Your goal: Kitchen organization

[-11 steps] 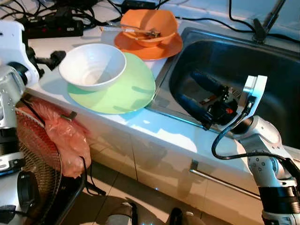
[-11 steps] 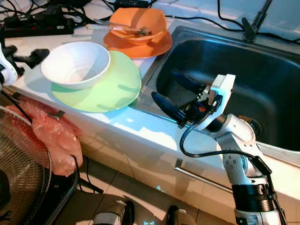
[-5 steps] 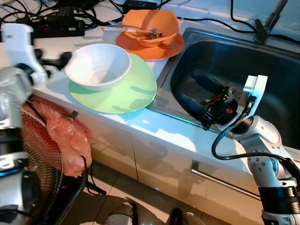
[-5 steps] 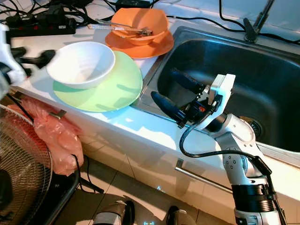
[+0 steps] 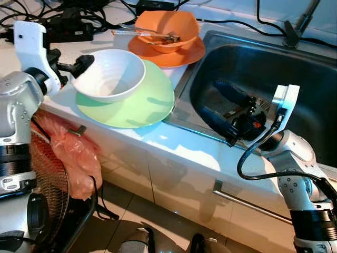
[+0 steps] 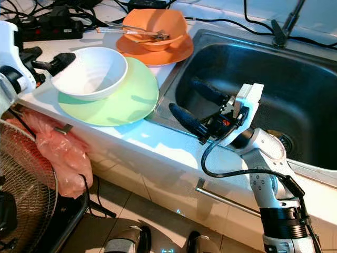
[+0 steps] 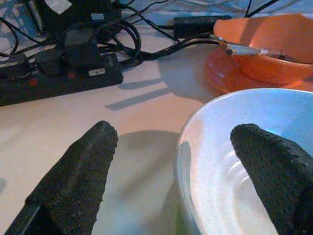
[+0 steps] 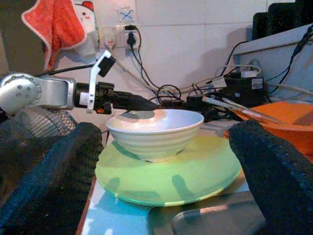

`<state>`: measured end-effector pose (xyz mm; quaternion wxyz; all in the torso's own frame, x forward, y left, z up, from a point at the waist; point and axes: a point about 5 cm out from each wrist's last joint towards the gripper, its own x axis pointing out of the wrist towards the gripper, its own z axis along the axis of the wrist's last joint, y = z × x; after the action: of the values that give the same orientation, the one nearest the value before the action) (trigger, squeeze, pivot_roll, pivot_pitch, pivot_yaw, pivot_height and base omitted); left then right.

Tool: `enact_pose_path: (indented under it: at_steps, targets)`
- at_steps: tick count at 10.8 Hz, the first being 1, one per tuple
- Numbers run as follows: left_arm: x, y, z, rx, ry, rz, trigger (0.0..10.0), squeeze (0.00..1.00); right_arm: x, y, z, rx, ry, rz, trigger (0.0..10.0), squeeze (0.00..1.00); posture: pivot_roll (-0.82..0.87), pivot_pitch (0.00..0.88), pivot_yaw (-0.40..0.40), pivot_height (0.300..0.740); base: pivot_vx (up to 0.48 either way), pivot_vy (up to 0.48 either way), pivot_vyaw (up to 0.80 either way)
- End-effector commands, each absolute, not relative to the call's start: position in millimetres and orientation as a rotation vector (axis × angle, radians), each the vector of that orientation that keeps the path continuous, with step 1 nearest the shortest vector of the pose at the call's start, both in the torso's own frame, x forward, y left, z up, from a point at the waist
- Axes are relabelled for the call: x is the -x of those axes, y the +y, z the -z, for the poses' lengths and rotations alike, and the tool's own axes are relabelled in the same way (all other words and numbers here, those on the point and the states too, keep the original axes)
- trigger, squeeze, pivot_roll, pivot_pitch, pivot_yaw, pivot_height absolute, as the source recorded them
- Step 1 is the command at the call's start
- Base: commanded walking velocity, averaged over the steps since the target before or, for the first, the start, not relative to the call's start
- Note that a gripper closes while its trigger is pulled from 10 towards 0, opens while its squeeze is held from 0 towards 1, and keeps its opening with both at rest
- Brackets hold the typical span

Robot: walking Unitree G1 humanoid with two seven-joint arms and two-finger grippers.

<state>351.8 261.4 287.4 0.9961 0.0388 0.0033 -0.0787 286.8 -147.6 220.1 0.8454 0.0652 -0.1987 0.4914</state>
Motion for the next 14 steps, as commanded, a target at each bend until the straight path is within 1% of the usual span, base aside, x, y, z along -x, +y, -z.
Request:
enact_pose_path:
  at_steps: [1,2,3,5,6,7,8,9,14]
  targets:
    - [-350.3,264.1,-286.2,-0.089,0.024,0.144,10.0,0.0,-284.0,-146.7,-222.0,-0.116,-0.423,-1.049,10.0,0.0,0.14,0.17,0.028,0.74,0.0,0.0,0.0]
    - [-352.1,265.7,-280.3,-0.08,0.057,0.138,8.7,0.0,-284.3,-147.3,-222.0,-0.112,-0.422,-1.048,10.0,0.0,0.14,0.169,0.029,0.74,0.0,0.0,0.0]
    - [-352.6,262.9,-274.9,-0.076,0.08,0.148,8.8,0.0,-284.3,-147.2,-222.0,-0.112,-0.422,-1.048,10.0,0.0,0.13,0.17,0.03,0.74,0.0,0.0,0.0]
    - [-353.9,254.6,-259.7,-0.036,0.128,0.181,9.3,0.0,-284.1,-147.5,-221.6,-0.112,-0.42,-1.047,10.0,0.0,0.13,0.17,0.03,0.74,0.0,0.0,0.0]
    - [-353.8,253.3,-255.5,-0.03,0.141,0.187,8.3,0.0,-283.9,-147.3,-221.8,-0.112,-0.42,-1.046,10.0,0.0,0.13,0.175,0.03,0.74,0.0,0.0,0.0]
    - [-353.6,252.7,-256.0,-0.027,0.14,0.188,5.3,0.0,-283.8,-147.5,-221.8,-0.114,-0.42,-1.046,10.0,0.0,0.13,0.176,0.03,0.74,0.0,0.0,0.0]
    - [-353.4,253.0,-256.8,-0.025,0.135,0.184,2.0,0.0,-283.8,-147.6,-221.6,-0.113,-0.419,-1.046,10.0,0.0,0.13,0.176,0.03,0.74,0.0,0.0,0.0]
    - [-352.6,254.2,-258.7,-0.024,0.126,0.176,0.0,0.0,-283.7,-147.8,-221.5,-0.114,-0.419,-1.046,10.0,0.0,0.13,0.176,0.029,0.74,0.0,0.0,0.0]
    - [-351.5,257.5,-263.2,-0.028,0.102,0.149,0.0,0.0,-284.5,-148.3,-221.1,-0.111,-0.417,-1.043,10.0,0.0,0.13,0.175,0.026,0.74,0.0,0.0,0.0]
